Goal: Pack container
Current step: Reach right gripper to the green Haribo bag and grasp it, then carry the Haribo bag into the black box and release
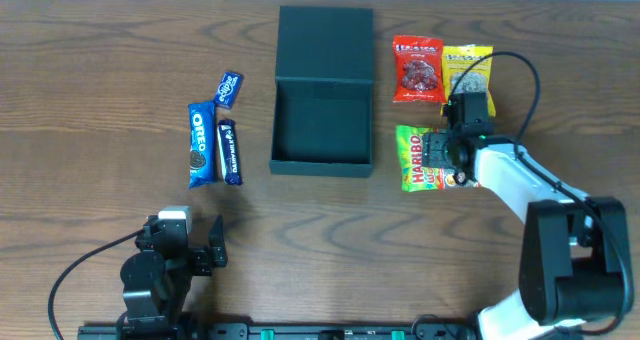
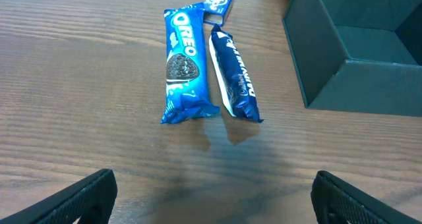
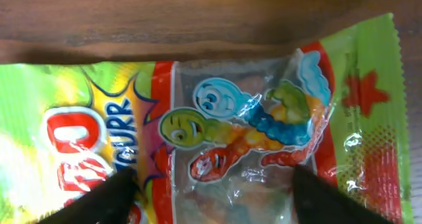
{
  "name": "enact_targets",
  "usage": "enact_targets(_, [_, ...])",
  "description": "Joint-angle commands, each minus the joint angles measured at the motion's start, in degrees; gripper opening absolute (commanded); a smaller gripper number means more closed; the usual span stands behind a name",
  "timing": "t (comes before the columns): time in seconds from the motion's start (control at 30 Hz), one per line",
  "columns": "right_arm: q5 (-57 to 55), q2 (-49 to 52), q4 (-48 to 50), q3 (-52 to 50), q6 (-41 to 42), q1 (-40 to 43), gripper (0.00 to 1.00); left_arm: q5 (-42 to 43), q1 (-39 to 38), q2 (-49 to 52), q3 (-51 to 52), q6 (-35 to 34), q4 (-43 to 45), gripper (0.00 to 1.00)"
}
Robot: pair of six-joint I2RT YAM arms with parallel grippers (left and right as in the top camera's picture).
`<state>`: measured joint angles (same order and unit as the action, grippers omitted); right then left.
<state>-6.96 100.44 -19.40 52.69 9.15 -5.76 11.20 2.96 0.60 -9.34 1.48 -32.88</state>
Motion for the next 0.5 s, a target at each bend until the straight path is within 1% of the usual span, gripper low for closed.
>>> enact_targets(0.0, [-2.0,3.8,-2.4,-1.0,-0.2,-1.4,0.43,0.4,0.3,-0.4,0.6,-0.3,0.2,0.95])
enact_targets(0.03, [-2.0,4.2,-3.0,-1.0,-0.2,-1.6,0.34,0.4,0.3,-0.4,0.6,-0.3,0.2,0.95])
enact_targets(0.07, [-1.9,4.2,-3.6,-1.0,-0.2,-1.6,0.23,0.4,0.3,-0.4,0.6,-0.3,0.2,0.95])
enact_targets(0.17, [-1.6,4.1,-5.2,-1.0,-0.2,-1.8,0.02,0.4,0.3,-0.4,0.6,-0.3,0.2,0.95])
enact_targets(0.27, [1.5,4.1,-6.4,-1.0,-0.2,-1.8,0.01,0.4,0.3,-0.4,0.6,-0.3,0.2,0.95])
enact_targets(0.47, [17.1,3.5,-6.9,-0.9,-0.2,-1.8,0.01,0.4,0.3,-0.4,0.6,-0.3,0.2,0.95])
